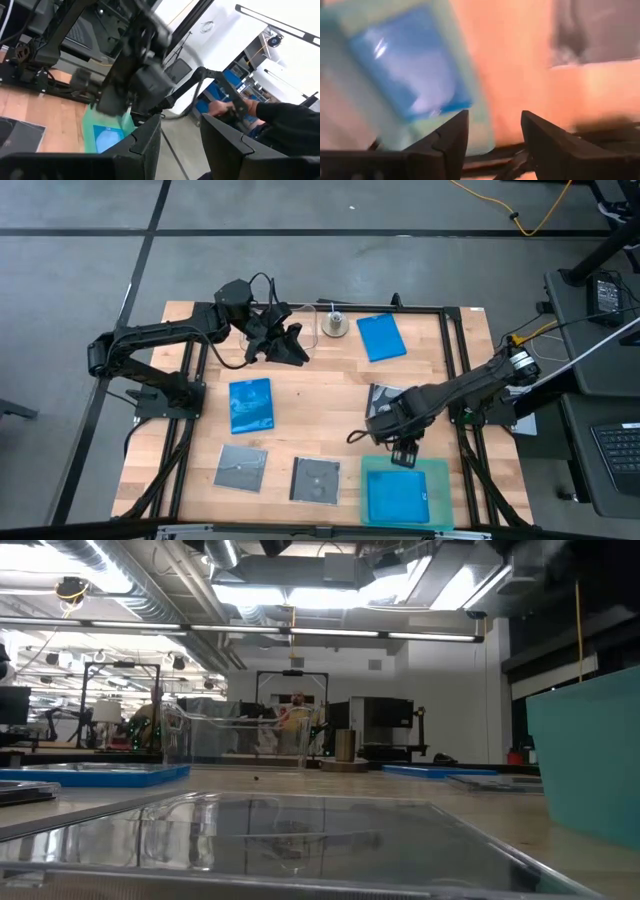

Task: Pick & place jewel cases by type
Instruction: Put the top black cd case into the transparent bin

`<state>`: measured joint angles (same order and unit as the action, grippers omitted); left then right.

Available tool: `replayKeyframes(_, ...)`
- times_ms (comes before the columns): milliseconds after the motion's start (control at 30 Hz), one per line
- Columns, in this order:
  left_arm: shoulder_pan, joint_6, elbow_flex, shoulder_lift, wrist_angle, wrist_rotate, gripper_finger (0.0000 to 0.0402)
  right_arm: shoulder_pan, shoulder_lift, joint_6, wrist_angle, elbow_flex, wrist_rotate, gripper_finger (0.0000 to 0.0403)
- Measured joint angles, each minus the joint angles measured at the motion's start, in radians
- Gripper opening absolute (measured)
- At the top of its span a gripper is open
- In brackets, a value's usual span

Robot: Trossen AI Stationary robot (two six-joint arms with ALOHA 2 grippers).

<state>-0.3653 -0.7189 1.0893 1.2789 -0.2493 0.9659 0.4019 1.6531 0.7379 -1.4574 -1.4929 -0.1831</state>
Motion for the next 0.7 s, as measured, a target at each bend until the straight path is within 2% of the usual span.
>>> replayKeyframes(167, 0.0, 0.0, 0.0, 0.0, 0.025, 0.005, 0.0129, 0.0, -0.017, 0.117, -0.075, -0.145, 0.335, 0.0184)
replayKeyframes(267, 0.0, 0.021, 0.0, 0.0, 0.07, 0.004, 0.0129, -0.006, -0.046, 0.193, -0.072, -0.165, 0.496, 0.0184)
replayKeyframes(333, 0.002, 0.058, 0.0, 0.0, 0.121, 0.001, 0.0129, -0.014, -0.066, 0.246, -0.077, -0.157, 0.567, 0.0184)
replayKeyframes(500, 0.005, 0.2, -0.001, 0.0, 0.294, -0.042, 0.0129, -0.054, -0.107, 0.331, -0.113, -0.081, 0.584, 0.0182)
replayKeyframes(700, 0.003, 0.345, -0.001, 0.0, 0.392, -0.126, 0.0129, -0.126, -0.159, 0.316, -0.083, 0.114, 0.437, 0.0132)
